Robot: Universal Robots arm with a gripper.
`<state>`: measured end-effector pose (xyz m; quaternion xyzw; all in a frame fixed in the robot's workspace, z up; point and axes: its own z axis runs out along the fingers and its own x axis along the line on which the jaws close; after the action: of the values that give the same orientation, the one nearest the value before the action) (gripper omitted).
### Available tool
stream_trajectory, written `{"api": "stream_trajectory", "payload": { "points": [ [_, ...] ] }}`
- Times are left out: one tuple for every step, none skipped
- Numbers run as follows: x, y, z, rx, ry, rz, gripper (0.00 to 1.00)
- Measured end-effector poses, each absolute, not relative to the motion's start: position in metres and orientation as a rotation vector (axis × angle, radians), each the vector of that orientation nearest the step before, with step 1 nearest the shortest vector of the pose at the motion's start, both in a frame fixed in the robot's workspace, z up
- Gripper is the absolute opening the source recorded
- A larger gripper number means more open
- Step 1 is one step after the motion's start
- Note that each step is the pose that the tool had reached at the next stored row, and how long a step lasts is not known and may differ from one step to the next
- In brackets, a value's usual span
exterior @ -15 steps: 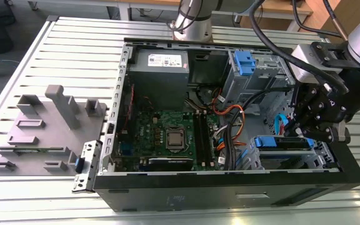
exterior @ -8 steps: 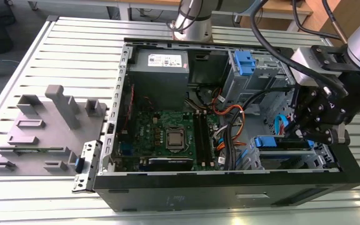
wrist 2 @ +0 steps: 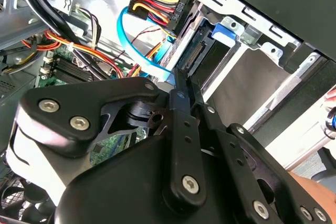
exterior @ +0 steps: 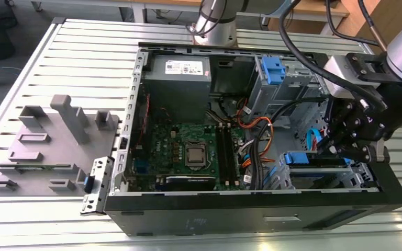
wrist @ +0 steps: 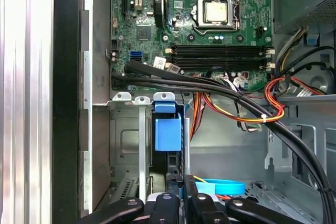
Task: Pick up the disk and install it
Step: 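Insert the first disk wire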
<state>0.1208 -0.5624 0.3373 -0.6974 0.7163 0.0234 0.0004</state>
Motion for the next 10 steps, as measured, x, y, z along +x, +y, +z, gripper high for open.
{"api": "stream_trajectory", "payload": {
  "points": [
    [0.1208,-0.5624,0.3373,-2.190,2.250,0.073,0.16],
    [0.1208,-0.5624,0.3373,-2.190,2.250,0.073,0.16],
    [0.1208,-0.5624,0.3373,-2.190,2.250,0.073,0.16],
    [0.1208,-0.5625,0.3372,-2.190,2.250,0.073,0.16],
    [0.1208,-0.5627,0.3369,-2.190,2.250,0.074,0.16],
    [0.1208,-0.5631,0.3368,-2.190,2.250,0.074,0.16],
    [0.1208,-0.5634,0.3367,-2.190,2.250,0.073,0.16],
    [0.1208,-0.5635,0.3367,-2.190,2.250,0.073,0.16],
    [0.1208,-0.5636,0.3366,-2.190,2.250,0.073,0.16],
    [0.1208,-0.5637,0.3366,-2.190,2.250,0.073,0.16]
  ]
}}
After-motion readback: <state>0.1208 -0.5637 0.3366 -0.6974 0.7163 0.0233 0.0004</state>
